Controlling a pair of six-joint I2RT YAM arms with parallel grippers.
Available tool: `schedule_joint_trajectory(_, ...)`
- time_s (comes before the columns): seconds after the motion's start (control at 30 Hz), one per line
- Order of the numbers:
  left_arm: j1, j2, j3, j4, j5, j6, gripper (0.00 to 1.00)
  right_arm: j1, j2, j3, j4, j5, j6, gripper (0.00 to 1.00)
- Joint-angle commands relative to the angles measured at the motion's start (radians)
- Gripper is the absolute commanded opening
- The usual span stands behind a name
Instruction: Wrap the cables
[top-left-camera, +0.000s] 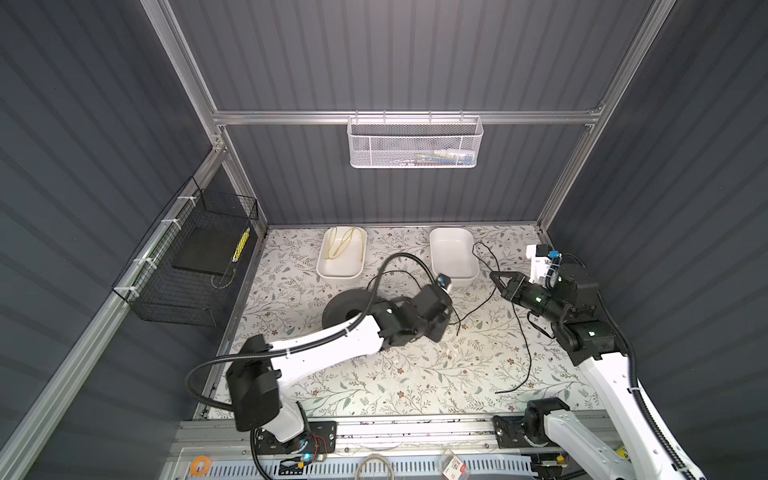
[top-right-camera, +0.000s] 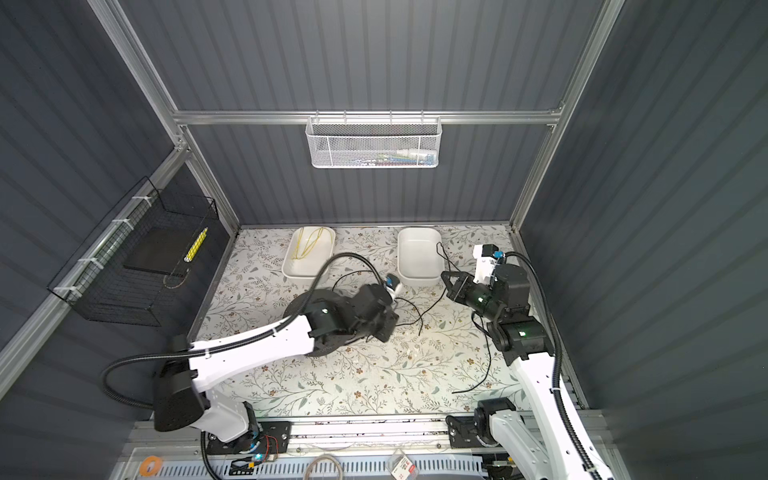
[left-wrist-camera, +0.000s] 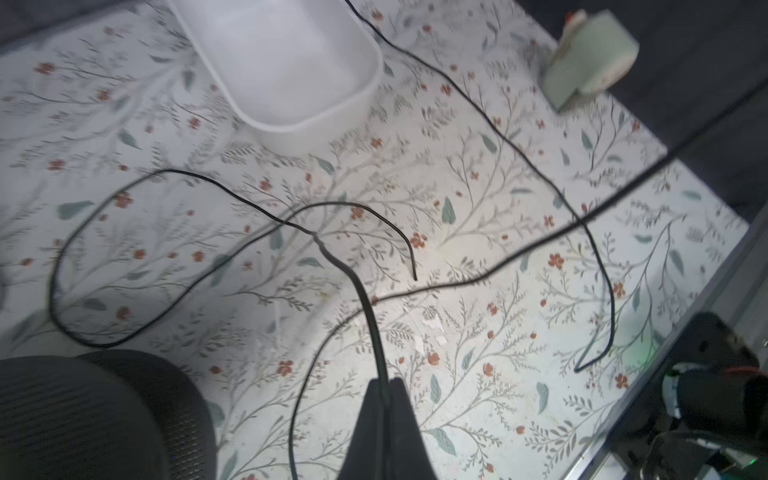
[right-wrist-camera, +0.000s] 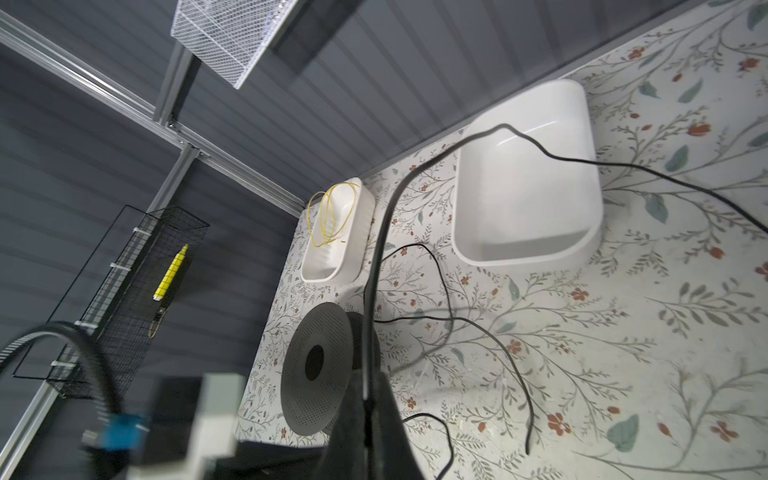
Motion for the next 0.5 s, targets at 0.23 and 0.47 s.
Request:
schedule_joint_trajectory(0.23,0.191,-0.109,0.259,-0.077,-0.058,0.178,0.0,-0.013,0.022,-0.221,0.013,-0.027,-0.008,0.0)
schedule_joint_trajectory(0.47,0.197,-0.022,0.517,-0.08,-0.017,0.287,0.0,0.007,0.09,-0.256,-0.027,-0.013,-0.073,0.05)
